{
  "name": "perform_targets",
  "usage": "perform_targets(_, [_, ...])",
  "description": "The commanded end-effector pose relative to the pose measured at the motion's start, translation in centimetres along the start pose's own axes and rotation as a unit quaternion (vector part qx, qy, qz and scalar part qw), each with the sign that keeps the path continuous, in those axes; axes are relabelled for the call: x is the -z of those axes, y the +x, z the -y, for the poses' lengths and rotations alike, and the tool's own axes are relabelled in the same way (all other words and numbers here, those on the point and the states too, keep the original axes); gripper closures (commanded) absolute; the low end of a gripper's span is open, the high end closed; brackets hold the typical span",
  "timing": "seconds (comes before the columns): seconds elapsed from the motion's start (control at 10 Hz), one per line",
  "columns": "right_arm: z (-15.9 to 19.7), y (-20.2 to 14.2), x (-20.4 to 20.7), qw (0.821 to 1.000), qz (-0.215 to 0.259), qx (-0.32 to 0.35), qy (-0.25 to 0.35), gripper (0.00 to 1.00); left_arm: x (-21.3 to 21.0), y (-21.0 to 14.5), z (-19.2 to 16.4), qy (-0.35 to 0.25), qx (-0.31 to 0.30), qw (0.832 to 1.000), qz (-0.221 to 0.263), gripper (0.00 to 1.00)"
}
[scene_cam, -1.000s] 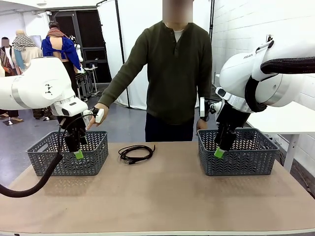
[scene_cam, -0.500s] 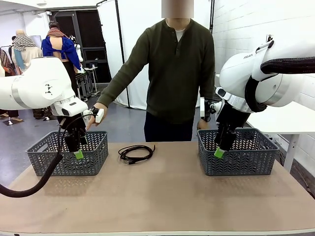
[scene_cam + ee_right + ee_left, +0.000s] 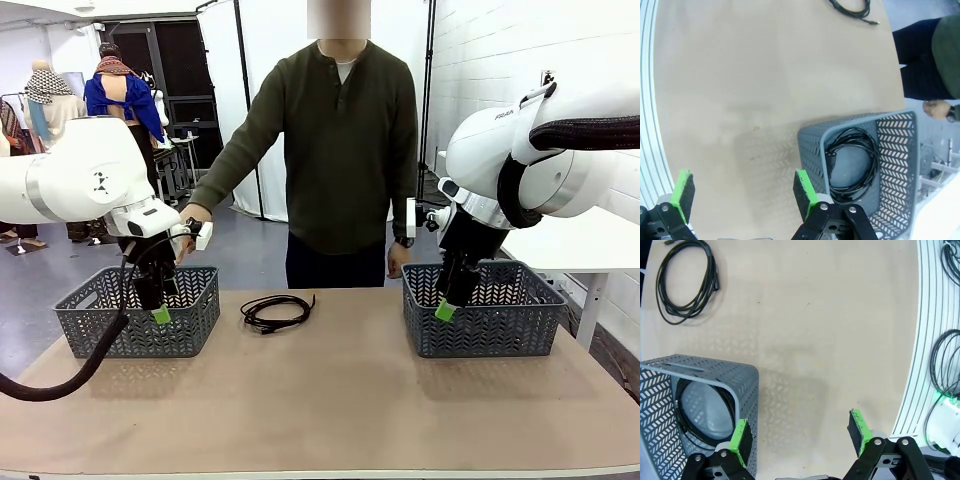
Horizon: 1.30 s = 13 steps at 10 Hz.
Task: Organize the cables according to human instructions.
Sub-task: Pick up a bundle of cables and place it in the basket indicated by the human.
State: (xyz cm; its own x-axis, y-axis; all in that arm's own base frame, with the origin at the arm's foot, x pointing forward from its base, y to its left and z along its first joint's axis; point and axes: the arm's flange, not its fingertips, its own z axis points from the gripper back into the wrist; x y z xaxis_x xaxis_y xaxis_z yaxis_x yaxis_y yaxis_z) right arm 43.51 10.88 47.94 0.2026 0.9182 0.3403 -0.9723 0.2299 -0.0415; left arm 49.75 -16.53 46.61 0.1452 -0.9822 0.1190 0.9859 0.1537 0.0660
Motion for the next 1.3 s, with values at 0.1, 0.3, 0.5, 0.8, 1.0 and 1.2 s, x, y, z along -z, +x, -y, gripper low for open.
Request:
perform_targets(0.1, [0.2, 0.2, 0.0, 1.000, -0.003, 0.005, -0.004, 0.00, 0.9, 4.6, -2.2, 0.000, -0.043, 0.999, -0.025, 0.00])
perform_targets(0.3, [0.2, 0.2, 0.0, 1.000, -0.003, 0.005, -0.004, 0.00, 2.3, 8.6, -3.7, -0.005, -0.049, 0.998, -0.039, 0.00])
perform_targets(0.5, [0.2, 0.2, 0.0, 1.000, -0.003, 0.005, -0.004, 0.00, 3.2, 12.8, -5.7, -0.023, -0.052, 0.997, -0.051, 0.00])
perform_targets(0.8, [0.2, 0.2, 0.0, 1.000, -0.003, 0.005, -0.004, 0.00, 4.2, 16.3, -7.9, -0.030, -0.050, 0.997, -0.054, 0.00])
perform_targets(1.0, [0.2, 0.2, 0.0, 1.000, -0.003, 0.005, -0.004, 0.00, 4.1, 16.3, -8.8, -0.036, -0.063, 0.996, -0.050, 0.00])
perform_targets(1.2, [0.2, 0.2, 0.0, 1.000, -0.003, 0.005, -0.004, 0.00, 4.7, 15.9, -7.3, -0.035, -0.043, 0.998, -0.039, 0.00])
